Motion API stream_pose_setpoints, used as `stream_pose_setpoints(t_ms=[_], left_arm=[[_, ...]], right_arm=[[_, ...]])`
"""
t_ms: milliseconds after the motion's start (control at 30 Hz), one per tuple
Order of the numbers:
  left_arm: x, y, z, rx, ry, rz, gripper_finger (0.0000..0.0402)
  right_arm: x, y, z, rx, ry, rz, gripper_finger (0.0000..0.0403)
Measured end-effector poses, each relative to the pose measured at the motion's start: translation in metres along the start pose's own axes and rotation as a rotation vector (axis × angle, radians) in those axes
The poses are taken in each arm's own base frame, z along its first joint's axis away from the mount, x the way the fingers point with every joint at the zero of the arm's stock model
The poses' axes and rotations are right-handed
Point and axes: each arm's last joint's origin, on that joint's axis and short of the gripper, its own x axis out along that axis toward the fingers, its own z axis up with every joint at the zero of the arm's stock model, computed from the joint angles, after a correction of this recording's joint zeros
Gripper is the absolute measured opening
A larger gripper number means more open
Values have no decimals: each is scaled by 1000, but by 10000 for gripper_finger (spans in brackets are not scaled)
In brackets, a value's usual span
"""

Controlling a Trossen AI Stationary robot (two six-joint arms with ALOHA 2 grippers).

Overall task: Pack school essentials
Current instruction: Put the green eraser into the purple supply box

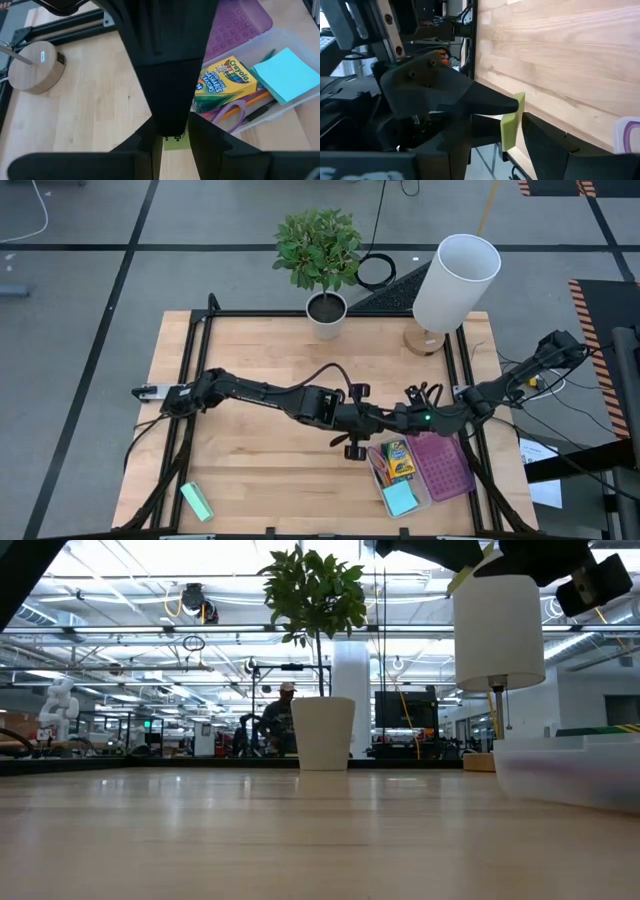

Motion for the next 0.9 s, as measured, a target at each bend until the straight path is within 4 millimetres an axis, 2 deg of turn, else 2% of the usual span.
stream_pose_setpoints(t_ms=[167, 533, 700, 800, 900], left_arm=[[0, 0, 0, -2, 0, 0, 88], [0, 0, 0, -11, 2, 8, 88], [0, 1, -1, -78, 7, 27, 89], [0, 1, -3, -109, 28, 26, 109], [0, 0, -7, -146, 73, 26, 154]], right_arm=[[0, 0, 0, -3, -1, -2, 154], [0, -2, 0, -36, -3, -18, 58], [0, -3, 1, -46, -6, -24, 24], [0, -3, 1, -63, -4, -25, 16], [-1, -3, 0, -76, 33, -31, 17]])
